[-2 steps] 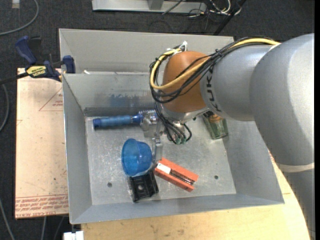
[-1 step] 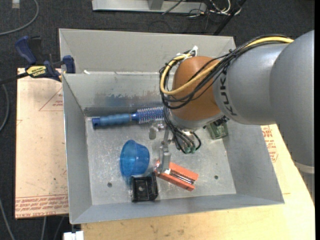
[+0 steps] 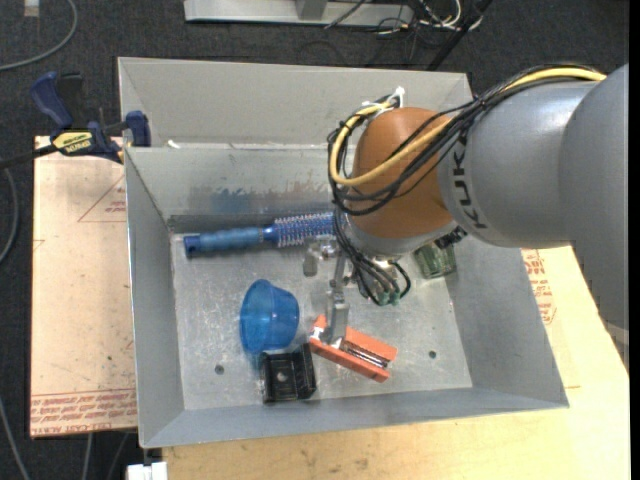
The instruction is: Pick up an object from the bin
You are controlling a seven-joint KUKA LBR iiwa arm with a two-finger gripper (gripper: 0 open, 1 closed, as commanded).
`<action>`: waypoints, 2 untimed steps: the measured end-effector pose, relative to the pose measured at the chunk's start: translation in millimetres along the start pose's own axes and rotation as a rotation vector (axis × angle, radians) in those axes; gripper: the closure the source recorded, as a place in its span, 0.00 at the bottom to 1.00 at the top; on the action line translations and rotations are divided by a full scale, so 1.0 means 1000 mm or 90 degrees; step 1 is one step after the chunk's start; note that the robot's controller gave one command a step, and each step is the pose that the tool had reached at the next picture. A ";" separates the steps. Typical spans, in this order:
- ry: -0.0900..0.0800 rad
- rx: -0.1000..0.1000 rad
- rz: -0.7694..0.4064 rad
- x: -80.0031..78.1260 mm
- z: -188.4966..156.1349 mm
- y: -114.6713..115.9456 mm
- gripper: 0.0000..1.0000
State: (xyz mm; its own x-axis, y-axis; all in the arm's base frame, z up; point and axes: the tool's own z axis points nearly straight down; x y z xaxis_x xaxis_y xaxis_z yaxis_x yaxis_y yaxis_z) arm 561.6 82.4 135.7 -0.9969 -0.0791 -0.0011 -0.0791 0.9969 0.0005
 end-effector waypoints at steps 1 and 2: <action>-0.004 -0.002 -0.016 -0.017 -0.005 -0.034 0.00; -0.003 0.001 -0.092 0.020 0.015 -0.037 0.00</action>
Offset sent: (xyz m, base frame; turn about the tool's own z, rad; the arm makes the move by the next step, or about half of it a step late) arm -0.0546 -0.0247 -0.0302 -0.2194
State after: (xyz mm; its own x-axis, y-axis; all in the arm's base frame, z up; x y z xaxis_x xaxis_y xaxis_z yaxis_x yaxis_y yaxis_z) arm 544.9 43.9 121.1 -0.9749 -0.2226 -0.0057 -0.2225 0.9749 -0.0016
